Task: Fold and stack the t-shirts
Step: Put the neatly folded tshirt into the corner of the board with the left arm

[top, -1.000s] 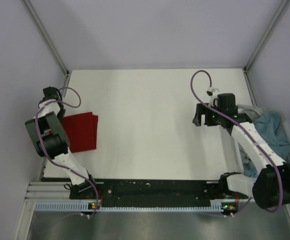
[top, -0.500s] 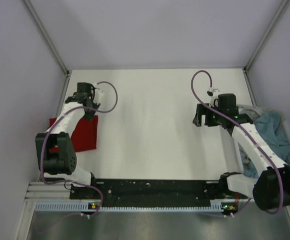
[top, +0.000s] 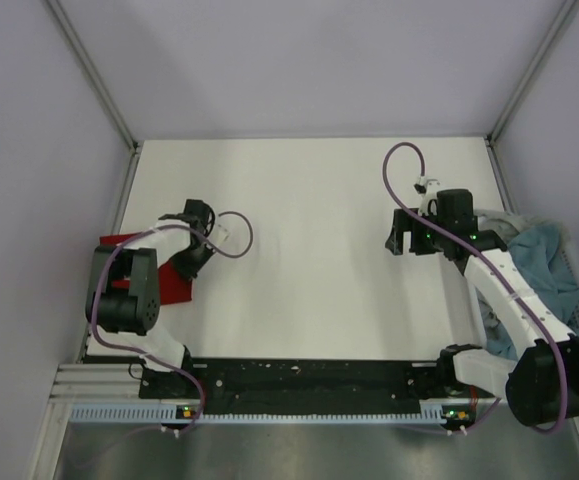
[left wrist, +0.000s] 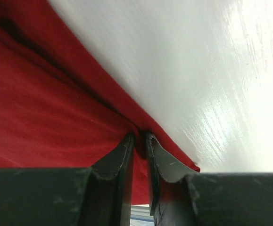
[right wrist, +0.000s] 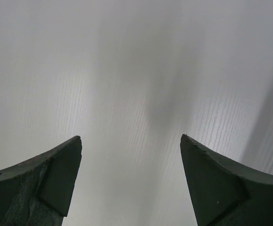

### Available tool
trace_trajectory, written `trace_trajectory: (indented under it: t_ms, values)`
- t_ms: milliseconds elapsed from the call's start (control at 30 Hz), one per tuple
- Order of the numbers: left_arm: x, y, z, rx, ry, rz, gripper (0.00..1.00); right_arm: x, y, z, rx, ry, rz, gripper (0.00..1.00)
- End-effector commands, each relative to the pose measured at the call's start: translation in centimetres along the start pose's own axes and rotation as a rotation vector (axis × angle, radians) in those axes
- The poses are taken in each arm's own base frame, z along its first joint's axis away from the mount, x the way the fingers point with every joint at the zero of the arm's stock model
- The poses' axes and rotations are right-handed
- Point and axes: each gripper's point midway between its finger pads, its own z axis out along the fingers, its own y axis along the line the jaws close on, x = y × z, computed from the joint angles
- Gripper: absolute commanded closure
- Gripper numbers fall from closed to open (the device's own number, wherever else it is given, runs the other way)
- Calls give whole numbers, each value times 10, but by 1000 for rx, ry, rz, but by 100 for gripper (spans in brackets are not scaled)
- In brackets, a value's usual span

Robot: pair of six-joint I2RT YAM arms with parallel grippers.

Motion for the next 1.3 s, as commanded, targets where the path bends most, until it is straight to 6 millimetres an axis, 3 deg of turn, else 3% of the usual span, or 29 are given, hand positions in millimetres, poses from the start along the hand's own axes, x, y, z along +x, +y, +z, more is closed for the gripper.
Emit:
trace_trajectory:
  t_ms: [0,267,400,567,633,667,767,800,833,867,1000,1100,1133,1167,1267]
  values:
    - [27,-22,6,59,44,35,80,-10,3,-6,-7,-47,-26,16]
    - [51,-28,5,57,70,47,80,-9,3,-7,-11,-49,-24,16]
    - [47,-22,-1,31,48,44,74,-10,5,-9,-15,-58,-27,16]
    - [4,-7,-36,5,-144,31,57,-10,5,-9,-18,-56,-26,15]
    - [-15,-1,-60,-13,-251,26,48,-11,5,-10,-17,-62,-21,1]
    - [-26,0,-74,-18,-312,29,44,-13,5,-11,-14,-70,-18,1]
    - [-56,-8,-111,-22,-500,54,31,-17,7,-12,-24,-97,-14,1]
    - [-67,-16,-119,-1,-564,69,20,-18,8,-11,-28,-103,-13,1]
    - [-77,-26,-127,11,-628,86,15,-19,9,-10,-34,-114,-13,1]
    - [-86,-34,-132,18,-688,99,1,-21,9,-9,-38,-126,-15,1]
    - [-113,-59,-136,20,-884,138,1,-28,8,-2,-45,-214,-13,1]
    - [-125,-63,-125,8,-1002,84,1,-31,2,2,-25,-321,-11,1]
    - [-135,-61,-131,-11,-1088,69,1,-32,0,3,-19,-367,-11,1]
    - [-131,-65,-122,-5,-1099,54,1,-32,-3,3,-10,-407,-18,1]
    - [-138,-62,-132,-36,-1270,-39,1,-35,-14,2,32,-547,-53,1]
